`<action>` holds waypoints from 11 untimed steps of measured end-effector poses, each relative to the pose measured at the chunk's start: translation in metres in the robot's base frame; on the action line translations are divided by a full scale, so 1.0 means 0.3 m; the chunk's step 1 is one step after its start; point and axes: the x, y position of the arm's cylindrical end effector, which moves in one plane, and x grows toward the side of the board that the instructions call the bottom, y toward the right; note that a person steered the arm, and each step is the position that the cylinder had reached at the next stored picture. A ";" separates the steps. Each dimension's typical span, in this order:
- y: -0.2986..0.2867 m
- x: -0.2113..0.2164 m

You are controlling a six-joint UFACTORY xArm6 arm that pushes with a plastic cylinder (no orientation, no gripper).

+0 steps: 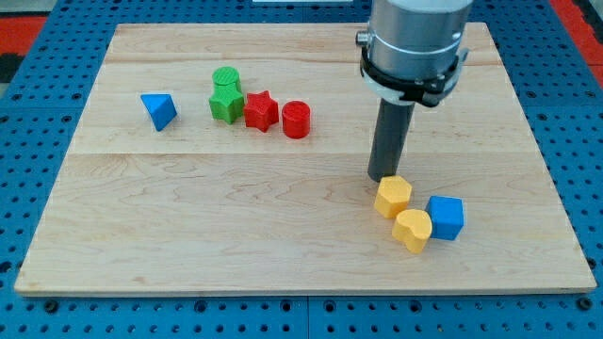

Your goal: Slide blue triangle into the group of blocks

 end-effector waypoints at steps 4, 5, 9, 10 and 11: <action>-0.718 -0.014; -0.972 -0.085; -1.116 -0.153; -1.122 -0.183; -1.134 -0.184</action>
